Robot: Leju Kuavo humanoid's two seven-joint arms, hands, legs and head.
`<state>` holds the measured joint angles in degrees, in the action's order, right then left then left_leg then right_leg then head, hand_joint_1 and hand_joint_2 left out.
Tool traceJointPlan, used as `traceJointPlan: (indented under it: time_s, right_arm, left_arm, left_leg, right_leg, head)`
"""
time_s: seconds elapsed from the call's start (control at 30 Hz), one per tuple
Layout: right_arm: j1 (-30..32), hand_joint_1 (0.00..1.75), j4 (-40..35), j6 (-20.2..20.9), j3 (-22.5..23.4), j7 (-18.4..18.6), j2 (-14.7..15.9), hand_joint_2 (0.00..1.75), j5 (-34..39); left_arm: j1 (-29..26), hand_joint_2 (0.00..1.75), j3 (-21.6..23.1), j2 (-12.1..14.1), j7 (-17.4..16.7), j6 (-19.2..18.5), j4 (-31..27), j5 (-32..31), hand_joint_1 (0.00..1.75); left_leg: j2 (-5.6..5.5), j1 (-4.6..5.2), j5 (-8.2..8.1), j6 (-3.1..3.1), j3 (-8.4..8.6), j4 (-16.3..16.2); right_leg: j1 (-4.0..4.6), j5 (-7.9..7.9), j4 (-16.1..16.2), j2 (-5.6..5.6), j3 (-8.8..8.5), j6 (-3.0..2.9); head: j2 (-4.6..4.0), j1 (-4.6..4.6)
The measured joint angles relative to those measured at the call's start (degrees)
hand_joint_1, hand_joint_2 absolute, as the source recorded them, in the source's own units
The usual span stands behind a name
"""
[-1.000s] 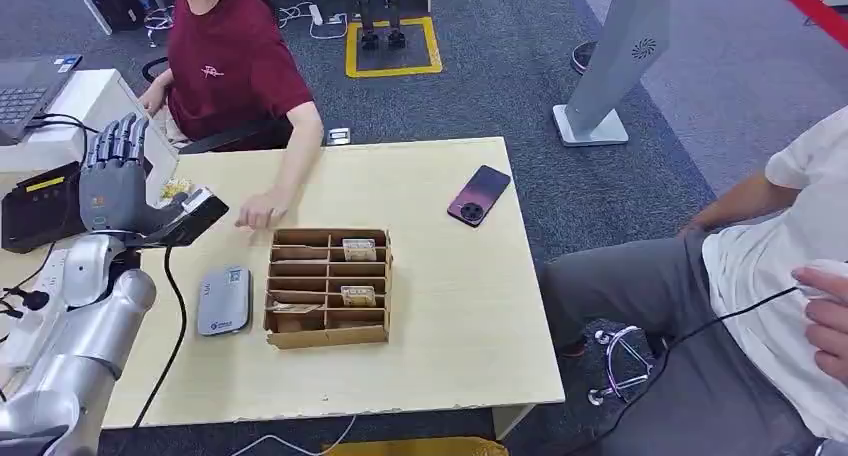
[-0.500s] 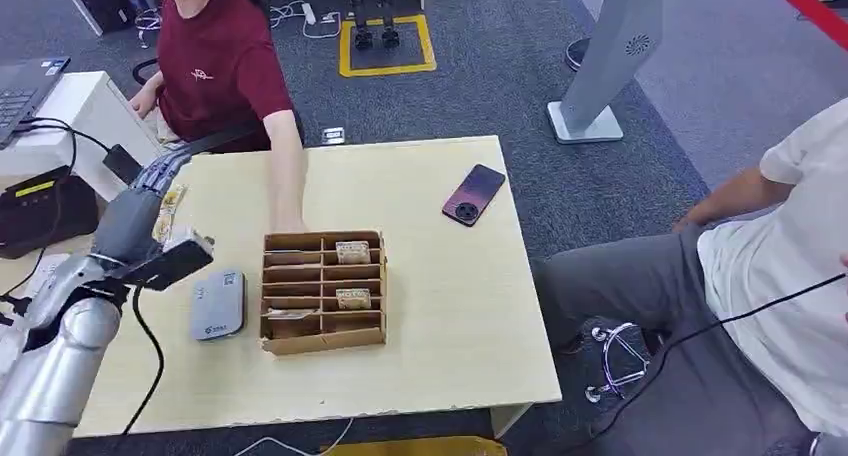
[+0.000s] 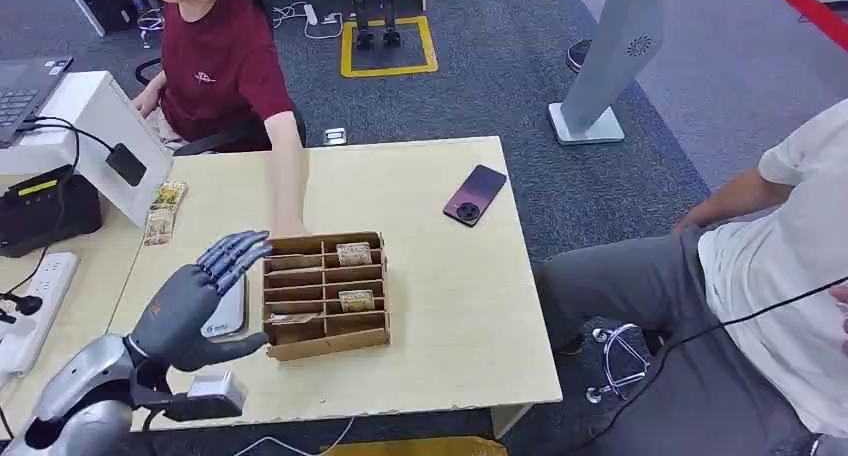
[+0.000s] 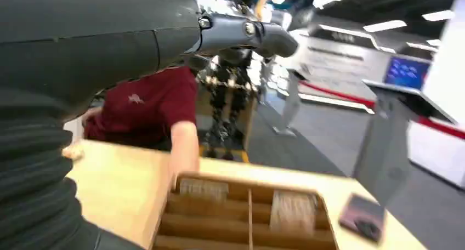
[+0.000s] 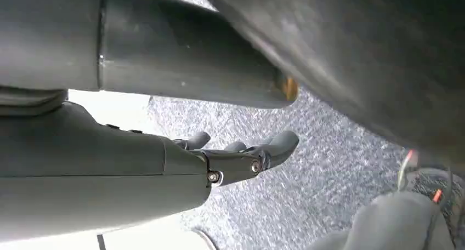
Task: Pass the card to the sensor for recognition and then transmit it.
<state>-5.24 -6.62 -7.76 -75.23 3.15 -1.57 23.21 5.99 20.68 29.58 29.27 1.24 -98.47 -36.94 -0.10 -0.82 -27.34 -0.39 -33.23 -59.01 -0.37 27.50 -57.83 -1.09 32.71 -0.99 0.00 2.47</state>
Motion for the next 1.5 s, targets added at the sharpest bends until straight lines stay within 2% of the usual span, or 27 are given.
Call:
traceJointPlan:
  time_s: [0.13,0.27,0.33,0.4,0.5,0.63,0.83,1.07,1.23,1.33,1.5]
  right_arm:
    - [0.0,0.00,0.0,0.0,0.0,0.1,0.0,0.00,0.0]
    - [0.0,0.00,0.0,0.0,0.0,0.1,0.0,0.00,0.1]
    - [0.0,0.00,0.0,-0.2,0.0,0.1,0.0,0.00,0.7]
    - [0.0,0.00,0.0,-0.7,0.0,0.1,-0.1,0.00,1.0]
    - [-0.1,0.00,-0.1,-1.4,0.0,-0.1,-0.2,0.00,1.5]
    - [-0.2,0.00,-0.1,-1.6,0.0,-0.2,-0.3,0.00,1.8]
    - [-0.2,0.00,-0.1,-1.5,0.0,-0.3,-0.3,0.00,2.1]
    - [-0.2,0.00,-0.1,-1.6,0.0,-0.4,-0.3,0.00,2.1]
    - [-0.2,0.00,-0.1,-1.8,0.0,-0.5,-0.3,0.00,2.2]
    - [-0.1,0.00,0.0,-1.8,0.0,-0.6,-0.3,0.00,3.0]
    - [-0.1,0.00,0.0,-1.8,-0.1,-0.7,-0.3,0.00,2.9]
  left_arm:
    - [-3.9,1.75,-1.0,2.0,0.7,-0.2,-3.4,0.0,0.00]
    - [-5.4,1.75,-1.6,2.7,0.8,-0.7,-5.0,-0.8,0.00]
    - [-7.9,1.75,-2.3,3.3,0.9,0.6,-6.3,-3.4,0.00]
    - [-10.2,1.75,-2.8,3.1,0.9,3.7,-7.1,-7.9,0.00]
    - [-12.2,1.75,-2.7,1.2,0.6,6.7,-7.0,-12.4,0.00]
    - [-14.0,1.75,-1.7,-0.8,-3.2,11.1,-6.4,-18.6,0.00]
    - [-13.0,1.75,0.3,-3.7,-8.6,14.3,-2.1,-24.7,0.00]
    - [-10.4,1.75,1.4,-5.8,-11.9,15.9,3.9,-27.1,0.00]
    - [-8.0,1.75,1.4,-7.5,-13.4,15.9,8.5,-27.5,0.00]
    - [-6.5,1.75,1.4,-8.7,-15.5,15.7,11.1,-27.6,0.00]
    - [-5.0,1.75,1.4,-10.3,-16.1,15.5,13.4,-27.3,0.00]
  left_leg:
    - [-0.24,-0.03,0.00,0.00,-0.08,0.0]
    - [-0.24,-0.03,0.01,0.01,-0.09,0.0]
    - [-0.17,0.00,0.00,0.00,-0.03,0.0]
    - [-0.16,0.01,0.00,0.01,0.01,0.0]
    - [-0.28,0.02,-0.01,0.02,-0.04,0.0]
    - [-0.26,0.02,-0.02,0.03,-0.03,0.0]
    - [-0.29,0.01,-0.01,0.04,-0.03,0.0]
    - [-0.29,0.01,0.01,0.04,-0.01,0.0]
    - [-0.29,0.01,0.01,0.04,-0.02,0.0]
    - [-0.29,0.02,0.01,0.04,-0.02,0.0]
    - [-0.29,0.02,0.00,0.04,-0.02,0.0]
  right_leg:
    - [0.01,0.10,0.0,0.27,-0.02,-0.03]
    - [0.01,0.09,0.0,0.32,-0.08,-0.03]
    - [0.00,0.08,0.0,0.24,-0.12,-0.05]
    - [0.00,0.09,0.0,0.22,-0.10,-0.03]
    - [-0.01,0.10,0.0,0.37,-0.12,-0.02]
    - [-0.02,0.09,0.0,0.38,-0.11,-0.02]
    - [-0.01,0.09,0.0,0.43,-0.12,-0.03]
    - [0.00,0.08,0.0,0.42,-0.12,-0.03]
    - [-0.01,0.09,0.0,0.42,-0.12,-0.03]
    - [-0.01,0.08,0.0,0.42,-0.12,-0.03]
    - [-0.01,0.08,0.0,0.41,-0.12,-0.03]
  head:
    - [0.00,-0.04]
    - [0.00,-0.07]
    - [0.00,-0.07]
    - [0.00,-0.07]
    - [0.00,-0.09]
    - [0.00,-0.07]
    - [0.00,-0.09]
    - [0.00,-0.09]
    - [0.00,-0.07]
    - [0.00,-0.07]
    - [0.00,-0.07]
